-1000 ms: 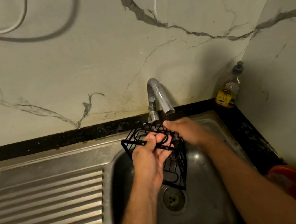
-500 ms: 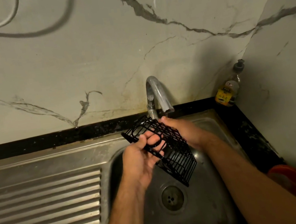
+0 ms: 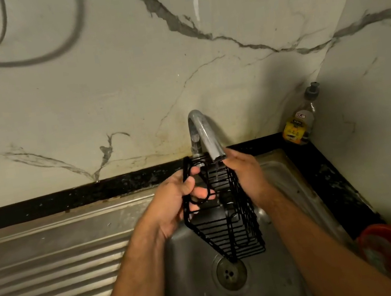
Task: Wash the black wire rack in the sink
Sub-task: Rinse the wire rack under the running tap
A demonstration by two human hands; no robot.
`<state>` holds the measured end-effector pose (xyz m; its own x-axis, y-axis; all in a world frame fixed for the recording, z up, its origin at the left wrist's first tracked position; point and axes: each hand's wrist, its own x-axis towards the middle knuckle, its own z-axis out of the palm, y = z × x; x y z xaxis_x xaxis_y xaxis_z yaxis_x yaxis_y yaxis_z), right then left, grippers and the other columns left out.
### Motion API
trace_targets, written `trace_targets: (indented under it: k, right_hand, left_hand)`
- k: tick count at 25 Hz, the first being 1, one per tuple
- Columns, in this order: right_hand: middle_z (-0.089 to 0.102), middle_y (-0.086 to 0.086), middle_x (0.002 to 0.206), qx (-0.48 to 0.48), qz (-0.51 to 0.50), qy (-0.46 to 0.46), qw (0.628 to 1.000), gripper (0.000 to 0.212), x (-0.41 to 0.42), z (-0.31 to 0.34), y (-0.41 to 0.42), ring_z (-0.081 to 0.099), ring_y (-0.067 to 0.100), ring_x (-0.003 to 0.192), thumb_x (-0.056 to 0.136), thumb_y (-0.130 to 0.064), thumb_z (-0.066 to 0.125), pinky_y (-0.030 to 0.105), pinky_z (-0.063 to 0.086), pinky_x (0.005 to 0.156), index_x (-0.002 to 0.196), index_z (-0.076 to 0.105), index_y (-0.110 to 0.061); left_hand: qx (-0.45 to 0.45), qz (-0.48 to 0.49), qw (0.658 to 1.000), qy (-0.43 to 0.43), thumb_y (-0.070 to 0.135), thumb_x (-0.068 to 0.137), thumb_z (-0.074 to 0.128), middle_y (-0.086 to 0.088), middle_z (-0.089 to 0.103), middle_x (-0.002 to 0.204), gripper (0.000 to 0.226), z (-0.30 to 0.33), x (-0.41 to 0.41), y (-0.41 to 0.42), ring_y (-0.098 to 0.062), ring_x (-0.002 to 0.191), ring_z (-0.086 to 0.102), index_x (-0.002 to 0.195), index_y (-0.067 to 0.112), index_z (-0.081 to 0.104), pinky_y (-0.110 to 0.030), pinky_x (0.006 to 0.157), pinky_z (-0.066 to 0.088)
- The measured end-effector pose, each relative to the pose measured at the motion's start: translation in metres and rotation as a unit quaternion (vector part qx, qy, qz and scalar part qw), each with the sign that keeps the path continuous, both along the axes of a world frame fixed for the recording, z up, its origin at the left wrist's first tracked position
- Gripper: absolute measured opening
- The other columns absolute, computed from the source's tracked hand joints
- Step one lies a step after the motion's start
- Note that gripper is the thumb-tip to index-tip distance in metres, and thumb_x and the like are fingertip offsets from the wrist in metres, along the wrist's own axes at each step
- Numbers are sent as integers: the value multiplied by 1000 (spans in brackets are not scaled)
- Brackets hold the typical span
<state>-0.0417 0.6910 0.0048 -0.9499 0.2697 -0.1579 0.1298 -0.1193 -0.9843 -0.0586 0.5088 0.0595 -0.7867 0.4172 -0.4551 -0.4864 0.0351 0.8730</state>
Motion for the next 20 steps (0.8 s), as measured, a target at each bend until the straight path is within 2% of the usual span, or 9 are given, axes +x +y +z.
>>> trace_targets:
  k: [4, 6, 8, 10, 12, 14, 16, 18, 20]
  right_hand:
    - [73, -6, 93, 78, -15, 12, 997, 12, 5, 6, -9, 67, 12, 88, 95, -26, 61, 34, 51, 83, 101, 70, -29]
    - [69, -8, 101, 153, -5, 9, 988, 9, 12, 12, -25, 65, 7, 94, 95, -34, 62, 24, 50, 81, 103, 66, -33]
    - [68, -7, 108, 169, -18, 26, 985, 18, 16, 10, -42, 63, 4, 99, 93, -39, 63, 20, 50, 84, 110, 67, -33]
    - [68, -6, 108, 178, -66, 28, 981, 24, 16, 5, -49, 63, 2, 97, 92, -43, 64, 22, 52, 84, 113, 68, -31]
    - [68, -7, 106, 206, -98, 14, 974, 27, 15, 1, -46, 62, 2, 96, 92, -46, 62, 25, 53, 84, 112, 68, -29]
    - [66, -7, 112, 225, -106, 1, 969, 34, 16, -1, -43, 61, 3, 102, 92, -49, 62, 24, 52, 87, 118, 67, -28]
    - [61, -8, 119, 230, -81, -2, 970, 37, 20, -1, -49, 59, 5, 107, 91, -46, 64, 21, 50, 88, 125, 65, -31]
    - [55, -10, 122, 249, -45, 11, 967, 40, 27, -5, -58, 58, 7, 111, 90, -44, 66, 28, 53, 92, 129, 62, -34]
    - [52, -10, 124, 271, -18, 32, 962, 44, 35, -7, -62, 56, 5, 114, 90, -40, 67, 28, 52, 96, 132, 59, -33]
  left_hand:
    - [-136, -16, 989, 58, 17, 110, 39, -11, 66, 60, 26, -2, -8, 0, -11, 36, 46, 116, 20, 64, -16, 36, 27]
    - [-309, -74, 936, 151, 17, 106, 43, -17, 68, 81, 24, -4, -16, 1, -18, 58, 63, 115, 15, 65, -23, 52, 42]
    - [-444, -52, 866, 223, 26, 100, 47, -14, 66, 112, 29, -3, -17, 6, -30, 101, 64, 125, 17, 60, -34, 84, 49]
    - [-382, 7, 891, 246, 35, 96, 48, -4, 62, 125, 45, 0, -12, 9, -27, 112, 57, 140, 25, 50, -42, 102, 46]
    - [-315, -72, 916, 238, 48, 81, 55, -5, 49, 152, 79, 2, -8, 10, -25, 132, 48, 155, 28, 35, -50, 113, 40]
    - [-368, -186, 882, 227, 49, 66, 68, -1, 16, 170, 117, -5, -3, 10, -27, 154, 21, 163, 26, 7, -54, 121, 28]
    - [-431, -195, 854, 217, 37, 65, 81, -6, 9, 171, 133, -16, -4, 10, -31, 155, 13, 163, 19, -7, -54, 122, 27]
    - [-419, -131, 874, 207, 27, 61, 88, -13, 39, 151, 123, -25, -3, 8, -32, 141, 38, 160, 14, 16, -50, 114, 40]
    - [-384, -65, 895, 219, 29, 54, 89, 0, 55, 123, 96, -38, 2, 1, -22, 119, 55, 138, 20, 42, -44, 101, 52]
